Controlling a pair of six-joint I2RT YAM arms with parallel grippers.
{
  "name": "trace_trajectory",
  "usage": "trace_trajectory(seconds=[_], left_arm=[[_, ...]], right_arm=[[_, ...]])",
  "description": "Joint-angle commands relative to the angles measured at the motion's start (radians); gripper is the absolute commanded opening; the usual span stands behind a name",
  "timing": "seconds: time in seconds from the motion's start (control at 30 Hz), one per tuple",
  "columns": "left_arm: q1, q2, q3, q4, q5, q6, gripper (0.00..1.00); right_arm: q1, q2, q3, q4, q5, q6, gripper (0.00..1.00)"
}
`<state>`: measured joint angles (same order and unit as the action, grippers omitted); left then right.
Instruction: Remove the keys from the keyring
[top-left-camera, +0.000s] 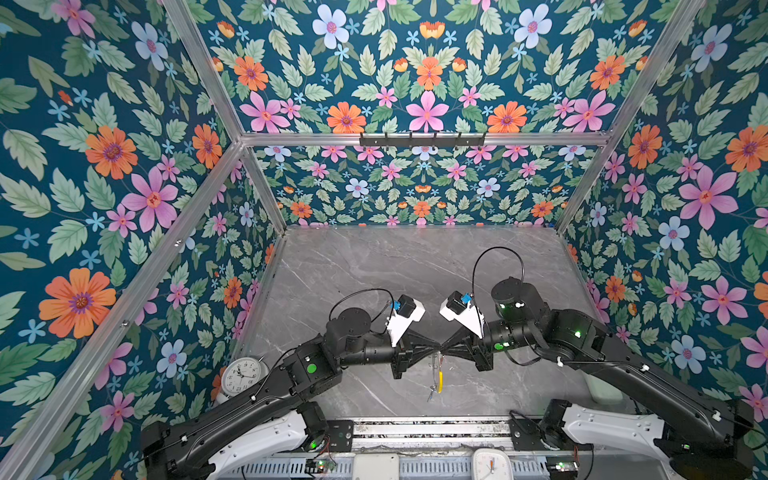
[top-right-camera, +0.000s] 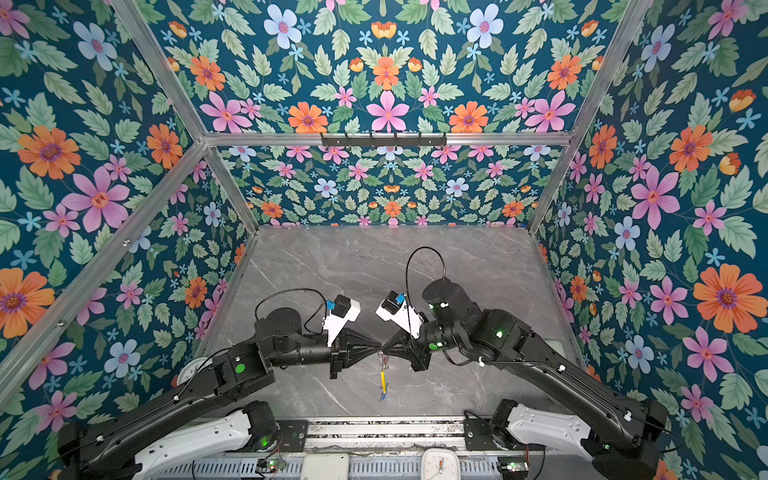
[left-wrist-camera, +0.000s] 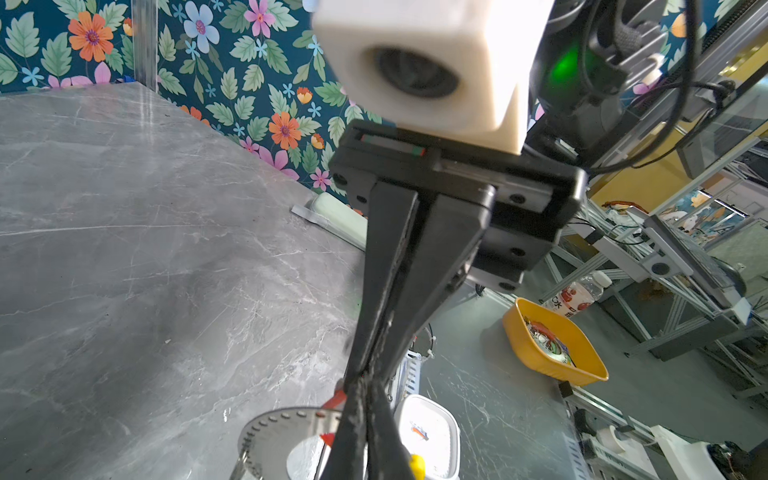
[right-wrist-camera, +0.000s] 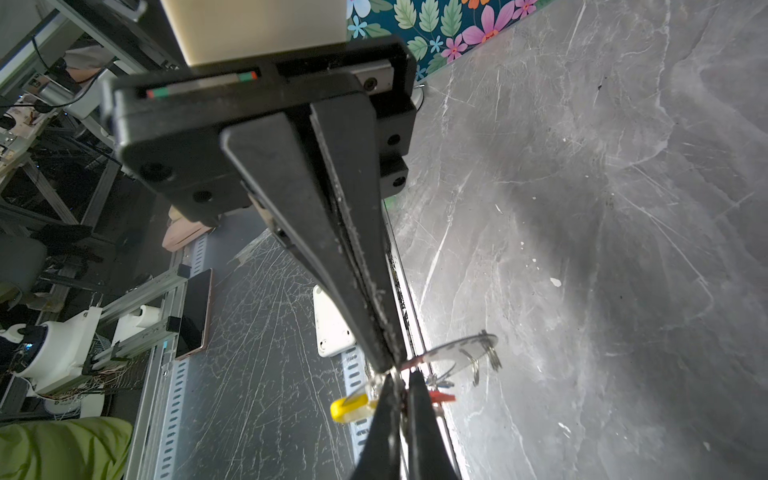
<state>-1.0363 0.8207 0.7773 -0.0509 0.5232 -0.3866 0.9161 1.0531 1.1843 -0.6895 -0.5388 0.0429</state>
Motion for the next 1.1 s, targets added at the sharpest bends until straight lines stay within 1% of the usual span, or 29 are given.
trace_trajectory(seconds=[0.0, 0.03, 0.07, 0.1, 0.13, 0.27, 0.43, 0.6, 0.7, 0.9, 1.07], left_arm=[[-0.001, -0.026, -0.025, 0.135, 0.0, -0.017, 0.0], [-0.001, -0.037, -0.03, 0.146, -0.016, -0.018, 0.0], [-0.001, -0.042, -0.03, 0.147, -0.026, -0.018, 0.0], [-0.001, -0.047, -0.03, 0.149, -0.032, -0.019, 0.0], [-0.001, -0.05, -0.031, 0.15, -0.04, -0.019, 0.0], [-0.001, -0.079, -0.059, 0.177, -0.088, -0.035, 0.0], [-0.002, -0.116, -0.106, 0.242, -0.152, -0.055, 0.0], [-0.002, -0.147, -0.147, 0.311, -0.224, -0.074, 0.0], [-0.002, -0.154, -0.166, 0.352, -0.245, -0.081, 0.0], [-0.003, -0.147, -0.188, 0.407, -0.25, -0.095, 0.0], [-0.002, -0.143, -0.202, 0.435, -0.257, -0.098, 0.0]], right_arm=[[0.011, 0.0, -0.004, 0.081, 0.028, 0.019, 0.07], [0.016, -0.004, -0.008, 0.097, 0.038, 0.027, 0.17], [0.021, -0.006, -0.013, 0.112, 0.042, 0.035, 0.24], [0.027, -0.012, -0.02, 0.133, 0.057, 0.045, 0.31], [0.035, -0.021, -0.029, 0.154, 0.076, 0.052, 0.35], [0.056, -0.089, -0.108, 0.273, 0.178, 0.093, 0.42], [0.059, -0.21, -0.267, 0.499, 0.234, 0.152, 0.45], [0.062, -0.259, -0.357, 0.63, 0.246, 0.191, 0.45], [0.065, -0.257, -0.383, 0.663, 0.265, 0.193, 0.43], [0.069, -0.228, -0.398, 0.689, 0.266, 0.188, 0.38], [0.096, -0.212, -0.402, 0.698, 0.287, 0.174, 0.41]])
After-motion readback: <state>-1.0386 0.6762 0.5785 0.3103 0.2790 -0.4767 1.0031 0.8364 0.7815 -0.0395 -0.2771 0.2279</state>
